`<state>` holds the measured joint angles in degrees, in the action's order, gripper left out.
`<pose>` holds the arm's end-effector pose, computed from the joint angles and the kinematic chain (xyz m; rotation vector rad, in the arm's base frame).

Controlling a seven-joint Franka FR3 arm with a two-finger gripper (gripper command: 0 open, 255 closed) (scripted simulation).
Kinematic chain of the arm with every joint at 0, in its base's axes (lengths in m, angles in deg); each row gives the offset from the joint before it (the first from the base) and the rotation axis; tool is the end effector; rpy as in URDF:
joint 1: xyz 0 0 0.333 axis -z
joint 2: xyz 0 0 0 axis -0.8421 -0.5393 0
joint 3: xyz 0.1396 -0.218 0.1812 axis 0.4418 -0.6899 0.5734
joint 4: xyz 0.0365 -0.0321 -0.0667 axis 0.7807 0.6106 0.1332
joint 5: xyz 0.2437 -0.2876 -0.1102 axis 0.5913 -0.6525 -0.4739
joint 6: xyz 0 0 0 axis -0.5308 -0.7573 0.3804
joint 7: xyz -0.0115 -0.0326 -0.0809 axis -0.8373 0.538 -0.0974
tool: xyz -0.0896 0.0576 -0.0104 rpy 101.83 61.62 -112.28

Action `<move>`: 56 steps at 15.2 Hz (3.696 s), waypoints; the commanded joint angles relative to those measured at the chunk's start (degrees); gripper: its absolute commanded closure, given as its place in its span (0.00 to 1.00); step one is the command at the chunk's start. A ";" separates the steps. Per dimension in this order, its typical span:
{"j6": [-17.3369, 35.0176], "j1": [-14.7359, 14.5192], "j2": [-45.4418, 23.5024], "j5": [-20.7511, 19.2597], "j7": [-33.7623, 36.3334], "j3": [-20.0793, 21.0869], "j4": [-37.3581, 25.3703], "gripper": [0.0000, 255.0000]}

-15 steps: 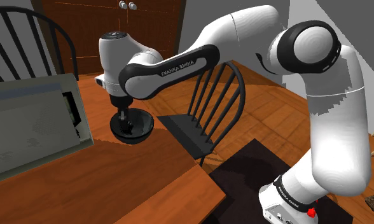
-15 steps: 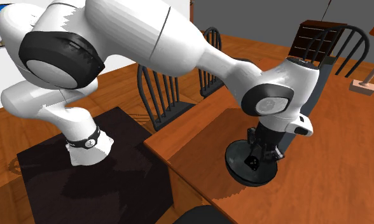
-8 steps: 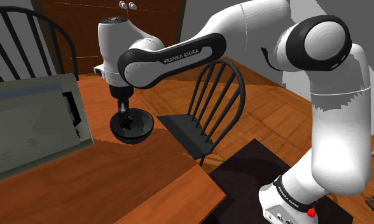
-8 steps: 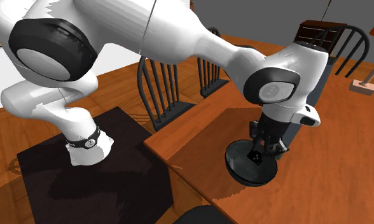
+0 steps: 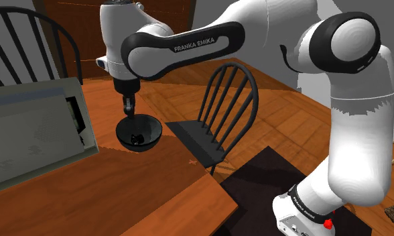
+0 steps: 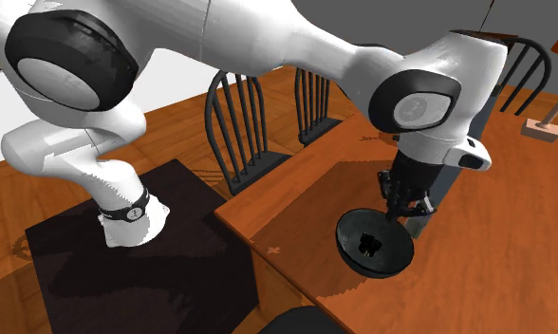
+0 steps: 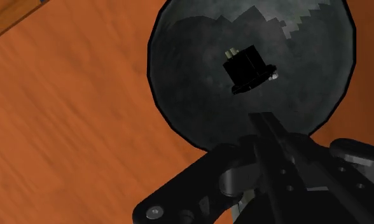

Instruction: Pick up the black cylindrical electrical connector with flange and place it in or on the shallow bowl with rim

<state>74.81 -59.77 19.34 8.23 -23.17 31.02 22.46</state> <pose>0.5782 0.3813 0.3626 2.6128 1.6813 -0.0251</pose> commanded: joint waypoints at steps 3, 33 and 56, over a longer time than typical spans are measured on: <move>1.15 0.00 -1.14 -2.02 -3.27 -0.28 1.97 0.00; 8.29 -0.20 -6.59 -9.89 -9.65 -3.11 8.58 1.00; -2.96 2.11 1.87 -3.54 -14.24 1.51 4.28 1.00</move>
<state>72.36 -57.71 20.88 4.43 -37.27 32.35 26.97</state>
